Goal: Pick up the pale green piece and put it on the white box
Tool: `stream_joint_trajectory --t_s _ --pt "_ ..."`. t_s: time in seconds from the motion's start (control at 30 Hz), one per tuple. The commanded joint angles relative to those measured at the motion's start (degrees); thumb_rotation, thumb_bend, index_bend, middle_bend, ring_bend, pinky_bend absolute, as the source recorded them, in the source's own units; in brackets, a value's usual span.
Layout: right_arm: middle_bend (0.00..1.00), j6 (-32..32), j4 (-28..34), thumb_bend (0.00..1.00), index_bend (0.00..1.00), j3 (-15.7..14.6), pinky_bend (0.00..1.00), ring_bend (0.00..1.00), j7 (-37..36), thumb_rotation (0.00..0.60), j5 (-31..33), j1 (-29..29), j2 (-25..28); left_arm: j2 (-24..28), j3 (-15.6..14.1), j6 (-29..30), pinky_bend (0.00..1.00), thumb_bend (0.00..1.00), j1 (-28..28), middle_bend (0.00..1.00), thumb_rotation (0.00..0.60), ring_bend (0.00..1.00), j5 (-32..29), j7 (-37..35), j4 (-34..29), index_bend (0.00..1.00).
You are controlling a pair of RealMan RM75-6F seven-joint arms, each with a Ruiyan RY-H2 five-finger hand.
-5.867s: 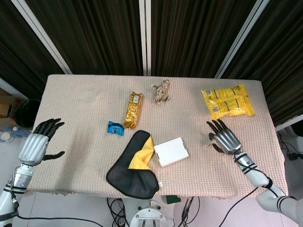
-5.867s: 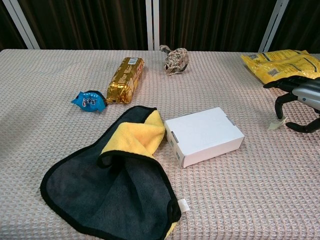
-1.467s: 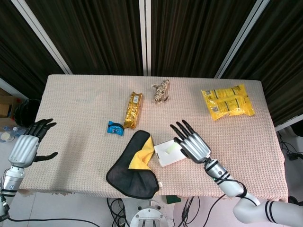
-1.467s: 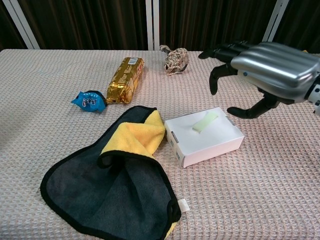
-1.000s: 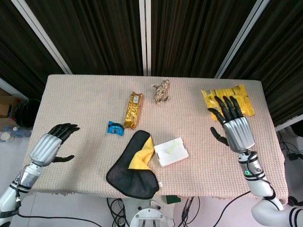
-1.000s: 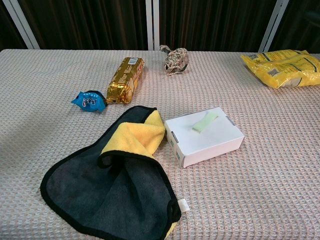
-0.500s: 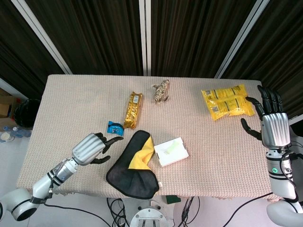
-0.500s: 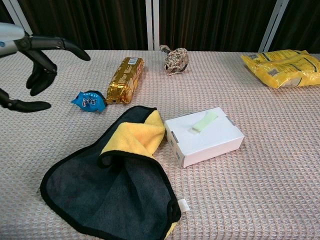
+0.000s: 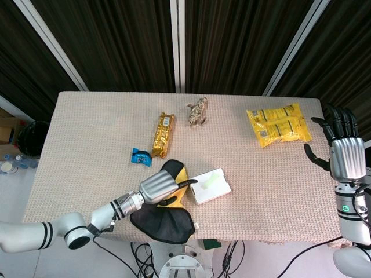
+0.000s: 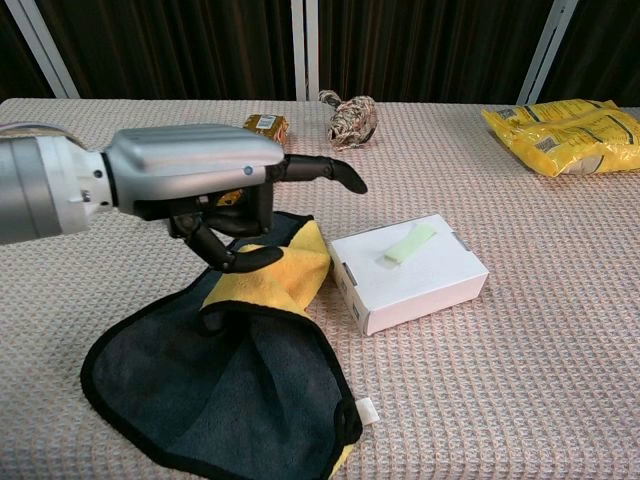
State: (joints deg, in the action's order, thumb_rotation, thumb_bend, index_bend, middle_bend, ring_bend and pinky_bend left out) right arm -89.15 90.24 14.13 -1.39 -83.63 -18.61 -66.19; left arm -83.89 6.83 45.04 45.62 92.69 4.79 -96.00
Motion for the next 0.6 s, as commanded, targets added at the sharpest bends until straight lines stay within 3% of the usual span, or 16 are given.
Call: stream_joint_trajectory --t_s 0.03,0.2,0.6 --pt "0.01 0.18 -0.21 0.25 0.25 0.08 0.0 0.0 -0.36 0.6 0.13 0.14 0.16 -3.28 1.35 -2.42 0.66 0.49 2.53 0.98 0.6 0.86 -3.04 3.56 2.24 0.09" --pt "0.01 0.65 -1.02 0.25 0.25 -0.07 0.0 0.0 -1.17 0.6 0.06 0.32 0.09 -5.66 2.41 -5.13 0.66 0.54 4.89 0.98 0.6 0.86 -7.82 6.52 4.76 0.09" --pt "0.01 0.53 -1.63 0.26 0.25 -0.02 0.0 0.0 -1.62 0.6 -0.73 0.5 -0.31 -6.75 -0.33 -8.27 0.66 0.56 7.34 0.98 0.6 0.86 -15.06 13.66 5.77 0.09"
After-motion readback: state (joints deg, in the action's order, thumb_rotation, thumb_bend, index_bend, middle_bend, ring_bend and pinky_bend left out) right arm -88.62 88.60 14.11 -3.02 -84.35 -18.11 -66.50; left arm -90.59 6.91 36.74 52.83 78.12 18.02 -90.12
